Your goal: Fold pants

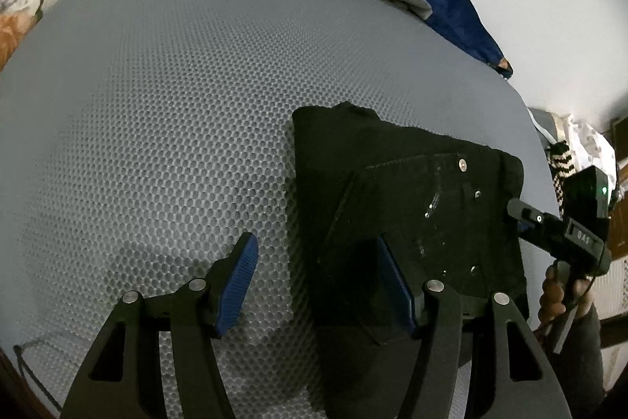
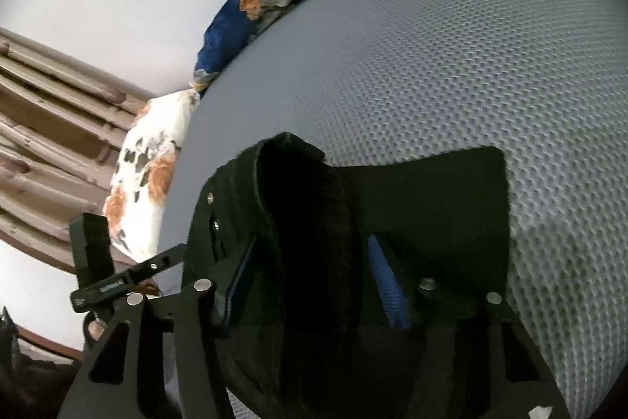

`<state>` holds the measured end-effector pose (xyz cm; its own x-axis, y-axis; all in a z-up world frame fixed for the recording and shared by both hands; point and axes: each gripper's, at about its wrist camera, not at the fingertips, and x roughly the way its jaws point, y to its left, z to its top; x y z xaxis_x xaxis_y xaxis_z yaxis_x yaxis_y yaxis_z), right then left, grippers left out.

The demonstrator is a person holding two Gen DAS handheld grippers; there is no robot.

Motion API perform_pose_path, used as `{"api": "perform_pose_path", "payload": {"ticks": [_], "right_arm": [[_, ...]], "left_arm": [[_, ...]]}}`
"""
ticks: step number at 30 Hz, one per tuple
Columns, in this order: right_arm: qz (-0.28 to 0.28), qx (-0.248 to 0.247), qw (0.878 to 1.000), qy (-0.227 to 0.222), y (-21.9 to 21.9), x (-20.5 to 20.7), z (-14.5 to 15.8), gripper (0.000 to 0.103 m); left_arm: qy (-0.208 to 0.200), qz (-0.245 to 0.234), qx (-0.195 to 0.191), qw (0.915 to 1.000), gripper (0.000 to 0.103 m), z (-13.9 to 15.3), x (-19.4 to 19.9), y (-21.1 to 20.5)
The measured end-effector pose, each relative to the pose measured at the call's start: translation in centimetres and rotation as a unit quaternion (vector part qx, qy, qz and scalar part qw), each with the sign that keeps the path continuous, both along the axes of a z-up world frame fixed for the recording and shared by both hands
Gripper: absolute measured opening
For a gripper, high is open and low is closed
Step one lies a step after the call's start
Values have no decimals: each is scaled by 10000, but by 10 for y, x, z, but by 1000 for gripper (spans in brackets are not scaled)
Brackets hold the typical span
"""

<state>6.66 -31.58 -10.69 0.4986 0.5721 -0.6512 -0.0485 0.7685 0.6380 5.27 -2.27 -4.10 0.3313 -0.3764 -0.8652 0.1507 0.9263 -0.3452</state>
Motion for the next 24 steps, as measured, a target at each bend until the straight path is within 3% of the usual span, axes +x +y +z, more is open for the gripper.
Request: {"api": "perform_pose_path", "payload": {"ticks": [5, 8, 17, 24], "right_arm": [[57, 288, 9996, 52, 10, 9, -4, 22], [-58, 135, 9998, -156, 15, -2, 11, 12], [-565, -354, 9963, -544, 24, -44, 61, 10], [-1478, -409, 9878, -280, -24, -66, 47, 10]], "left_arm": [[19, 27, 13, 10000, 62, -1, -1, -2], [-16, 28, 30, 10000, 62, 1, -2, -2], [-159, -86, -4, 9998, 62, 6, 1, -11], [-176, -188, 39, 9997, 62, 5, 4, -24]]}}
